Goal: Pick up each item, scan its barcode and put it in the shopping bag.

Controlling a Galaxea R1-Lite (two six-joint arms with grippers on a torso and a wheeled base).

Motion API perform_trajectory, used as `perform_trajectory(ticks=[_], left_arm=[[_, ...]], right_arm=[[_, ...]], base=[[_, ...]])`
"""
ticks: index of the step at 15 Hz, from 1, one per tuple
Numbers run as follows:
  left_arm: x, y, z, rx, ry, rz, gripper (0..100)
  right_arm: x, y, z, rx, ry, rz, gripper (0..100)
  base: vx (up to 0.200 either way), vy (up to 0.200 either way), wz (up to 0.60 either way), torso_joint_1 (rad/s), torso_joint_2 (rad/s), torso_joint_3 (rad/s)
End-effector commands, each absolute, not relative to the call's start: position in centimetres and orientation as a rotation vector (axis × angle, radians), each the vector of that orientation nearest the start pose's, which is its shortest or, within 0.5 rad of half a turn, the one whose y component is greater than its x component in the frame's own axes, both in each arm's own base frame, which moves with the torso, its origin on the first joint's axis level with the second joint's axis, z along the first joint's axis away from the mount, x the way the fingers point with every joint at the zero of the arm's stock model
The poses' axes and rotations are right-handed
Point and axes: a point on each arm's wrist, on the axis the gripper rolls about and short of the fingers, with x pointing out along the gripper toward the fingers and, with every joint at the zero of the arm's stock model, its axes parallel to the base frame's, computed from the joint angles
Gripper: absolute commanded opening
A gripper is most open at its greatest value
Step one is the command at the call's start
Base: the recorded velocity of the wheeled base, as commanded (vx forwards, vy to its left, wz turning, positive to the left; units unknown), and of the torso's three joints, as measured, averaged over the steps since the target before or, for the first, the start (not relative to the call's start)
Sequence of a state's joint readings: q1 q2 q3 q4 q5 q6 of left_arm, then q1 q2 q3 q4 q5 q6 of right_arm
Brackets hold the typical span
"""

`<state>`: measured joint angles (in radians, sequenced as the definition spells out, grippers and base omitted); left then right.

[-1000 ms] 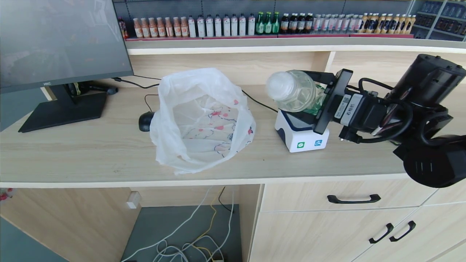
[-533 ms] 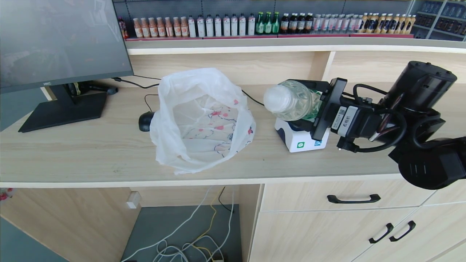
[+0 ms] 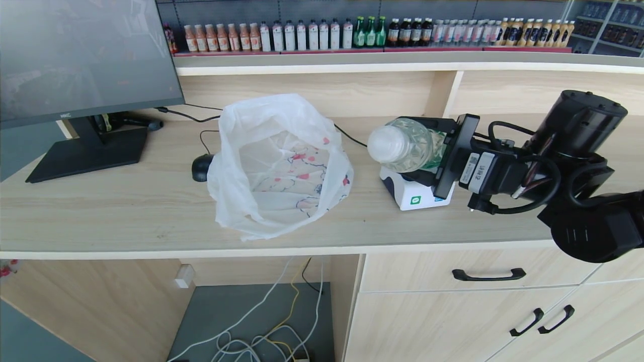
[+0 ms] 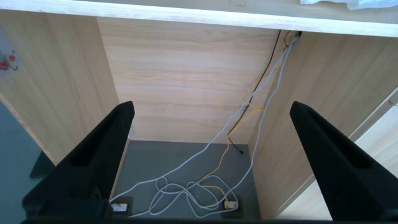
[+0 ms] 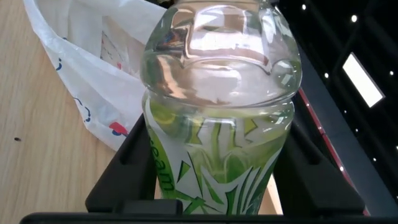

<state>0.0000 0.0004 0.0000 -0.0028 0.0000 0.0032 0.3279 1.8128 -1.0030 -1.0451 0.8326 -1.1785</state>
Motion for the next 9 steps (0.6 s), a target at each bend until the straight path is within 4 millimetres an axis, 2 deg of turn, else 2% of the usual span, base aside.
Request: perform_trajectory(ticks=[1,9], left_arm=[[-2.28,0.0,7.58,0.003,-0.003,0.0,100],[-2.28,0.0,7.58,0.003,-0.003,0.0,100]], right_arm=[[31.84,12.16,23.78,-1.098,-0.884,0.869,0],[32.31,12.04,23.25,-1.097,-0.866,0.873,0]], base=[[0.0,0.0,0.0,0.0,0.0,0.0],[0.0,0.0,0.0,0.0,0.0,0.0]])
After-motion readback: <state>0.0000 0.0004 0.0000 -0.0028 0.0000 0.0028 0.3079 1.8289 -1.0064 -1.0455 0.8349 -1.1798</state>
